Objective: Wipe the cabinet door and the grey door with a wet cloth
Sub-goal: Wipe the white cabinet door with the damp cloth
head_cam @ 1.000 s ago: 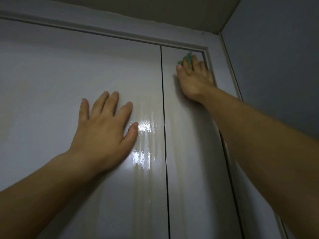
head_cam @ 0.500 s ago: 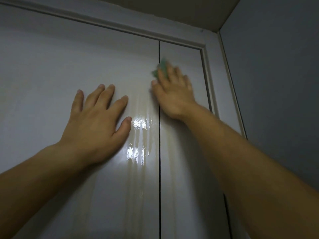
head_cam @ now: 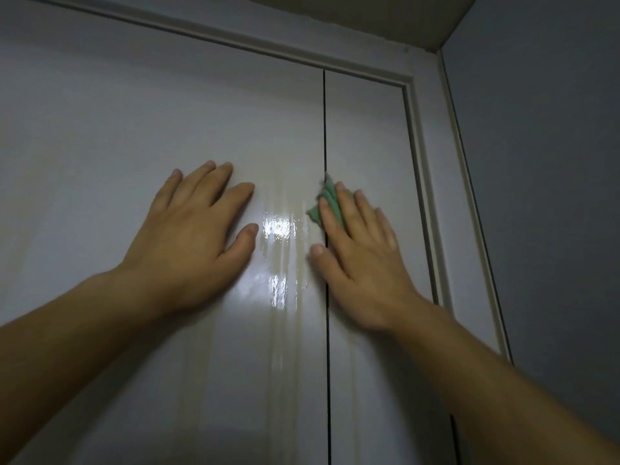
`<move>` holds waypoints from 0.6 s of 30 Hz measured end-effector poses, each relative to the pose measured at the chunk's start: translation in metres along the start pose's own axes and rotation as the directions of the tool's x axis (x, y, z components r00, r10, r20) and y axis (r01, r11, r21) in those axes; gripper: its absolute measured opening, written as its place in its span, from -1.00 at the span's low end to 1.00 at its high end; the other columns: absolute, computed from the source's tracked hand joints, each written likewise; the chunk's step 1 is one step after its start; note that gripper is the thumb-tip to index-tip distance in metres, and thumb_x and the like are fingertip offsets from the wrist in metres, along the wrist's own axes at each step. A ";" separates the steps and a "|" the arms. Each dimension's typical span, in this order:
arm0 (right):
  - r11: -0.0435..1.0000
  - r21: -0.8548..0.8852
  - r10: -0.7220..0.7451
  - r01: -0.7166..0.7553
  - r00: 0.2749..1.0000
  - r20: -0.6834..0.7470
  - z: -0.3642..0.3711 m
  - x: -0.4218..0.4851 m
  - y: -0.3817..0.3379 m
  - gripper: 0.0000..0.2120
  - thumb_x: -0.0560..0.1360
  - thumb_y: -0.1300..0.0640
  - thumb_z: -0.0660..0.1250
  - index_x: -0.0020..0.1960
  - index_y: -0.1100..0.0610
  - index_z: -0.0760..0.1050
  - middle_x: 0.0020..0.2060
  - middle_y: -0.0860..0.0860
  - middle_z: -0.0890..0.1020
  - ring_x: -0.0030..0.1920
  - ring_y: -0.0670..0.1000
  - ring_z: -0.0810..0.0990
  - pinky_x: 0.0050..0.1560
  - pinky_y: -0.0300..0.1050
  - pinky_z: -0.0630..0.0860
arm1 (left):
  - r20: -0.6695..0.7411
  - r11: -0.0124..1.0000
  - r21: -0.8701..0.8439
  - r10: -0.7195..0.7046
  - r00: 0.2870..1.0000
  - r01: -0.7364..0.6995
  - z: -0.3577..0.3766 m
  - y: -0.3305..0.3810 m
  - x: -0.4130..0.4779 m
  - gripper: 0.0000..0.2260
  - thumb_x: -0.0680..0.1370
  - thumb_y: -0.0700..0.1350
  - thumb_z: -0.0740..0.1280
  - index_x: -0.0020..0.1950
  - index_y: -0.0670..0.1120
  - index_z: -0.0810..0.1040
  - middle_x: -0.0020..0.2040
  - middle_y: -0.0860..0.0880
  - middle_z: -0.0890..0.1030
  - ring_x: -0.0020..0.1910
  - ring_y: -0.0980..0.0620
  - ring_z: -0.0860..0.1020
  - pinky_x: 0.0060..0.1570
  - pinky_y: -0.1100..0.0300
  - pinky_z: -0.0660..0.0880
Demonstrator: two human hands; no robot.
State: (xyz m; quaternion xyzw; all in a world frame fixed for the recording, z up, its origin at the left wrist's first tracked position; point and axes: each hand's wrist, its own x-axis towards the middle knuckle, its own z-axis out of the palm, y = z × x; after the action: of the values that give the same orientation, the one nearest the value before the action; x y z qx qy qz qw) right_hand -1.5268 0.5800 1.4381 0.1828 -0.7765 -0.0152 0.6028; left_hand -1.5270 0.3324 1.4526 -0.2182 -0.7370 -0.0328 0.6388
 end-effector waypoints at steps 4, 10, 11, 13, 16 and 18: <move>0.989 0.016 0.149 -0.149 0.988 -0.042 -0.010 0.024 0.033 -0.41 0.68 -0.23 -0.20 0.64 -0.10 -0.25 0.63 -0.10 -0.26 0.61 -0.01 -0.32 0.60 0.10 -0.28 | -0.013 1.000 0.021 -0.009 1.000 0.010 -0.001 -0.009 -0.011 -0.42 0.60 0.21 -0.01 0.54 -0.02 0.34 0.61 -0.17 0.25 0.63 -0.18 0.11 0.60 -0.21 -0.05; 0.996 -0.012 0.091 -0.092 0.994 -0.054 0.005 0.028 -0.019 -0.36 0.64 -0.25 -0.22 0.65 -0.06 -0.22 0.64 -0.04 -0.25 0.61 0.04 -0.33 0.59 0.10 -0.31 | 0.007 0.992 0.120 -0.043 0.999 0.041 -0.004 -0.028 -0.026 -0.42 0.62 0.21 -0.03 0.58 0.01 0.30 0.64 -0.11 0.21 0.63 -0.18 0.10 0.54 -0.36 -0.01; 0.999 -0.024 -0.025 0.024 0.999 -0.030 0.008 0.023 -0.034 -0.35 0.63 -0.25 -0.21 0.66 -0.06 -0.21 0.64 -0.06 -0.25 0.61 0.02 -0.34 0.58 0.06 -0.33 | 0.012 0.990 0.137 -0.034 0.999 0.032 -0.005 -0.031 -0.026 -0.41 0.62 0.22 -0.04 0.59 0.02 0.29 0.64 -0.10 0.21 0.63 -0.17 0.11 0.54 -0.35 0.02; 0.987 -0.066 -0.148 0.149 0.989 0.014 0.004 0.035 -0.039 -0.36 0.64 -0.24 -0.19 0.66 -0.08 -0.20 0.64 -0.09 -0.24 0.61 -0.01 -0.33 0.58 0.02 -0.33 | 0.017 0.988 0.154 -0.020 1.000 0.017 -0.008 -0.035 -0.026 -0.40 0.62 0.24 -0.07 0.61 0.03 0.27 0.65 -0.07 0.20 0.63 -0.14 0.12 0.54 -0.31 0.06; 0.993 -0.120 0.010 -0.013 1.000 -0.025 -0.012 0.100 -0.014 -0.39 0.66 -0.22 -0.19 0.66 -0.06 -0.19 0.65 -0.03 -0.18 0.64 0.07 -0.22 0.58 0.06 -0.23 | 0.004 0.989 0.149 0.003 1.000 -0.004 -0.010 -0.043 -0.026 -0.40 0.63 0.23 -0.06 0.61 0.02 0.26 0.66 -0.06 0.18 0.63 -0.09 0.13 0.55 -0.22 0.08; 0.982 -0.050 0.179 -0.180 0.983 -0.029 -0.023 0.133 -0.007 -0.41 0.70 -0.19 -0.17 0.66 -0.04 -0.20 0.65 -0.01 -0.19 0.64 0.09 -0.21 0.59 0.08 -0.23 | -0.017 0.994 0.112 0.005 1.000 -0.003 -0.012 -0.049 -0.030 -0.41 0.63 0.21 0.00 0.61 -0.02 0.26 0.66 -0.11 0.15 0.64 -0.11 0.12 0.57 -0.11 0.08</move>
State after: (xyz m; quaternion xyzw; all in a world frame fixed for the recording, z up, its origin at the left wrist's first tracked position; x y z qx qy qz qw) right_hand -1.5308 0.5377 1.5665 0.0963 -0.7817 0.0210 0.6158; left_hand -1.5313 0.2761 1.4376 -0.1833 -0.7317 0.0077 0.6565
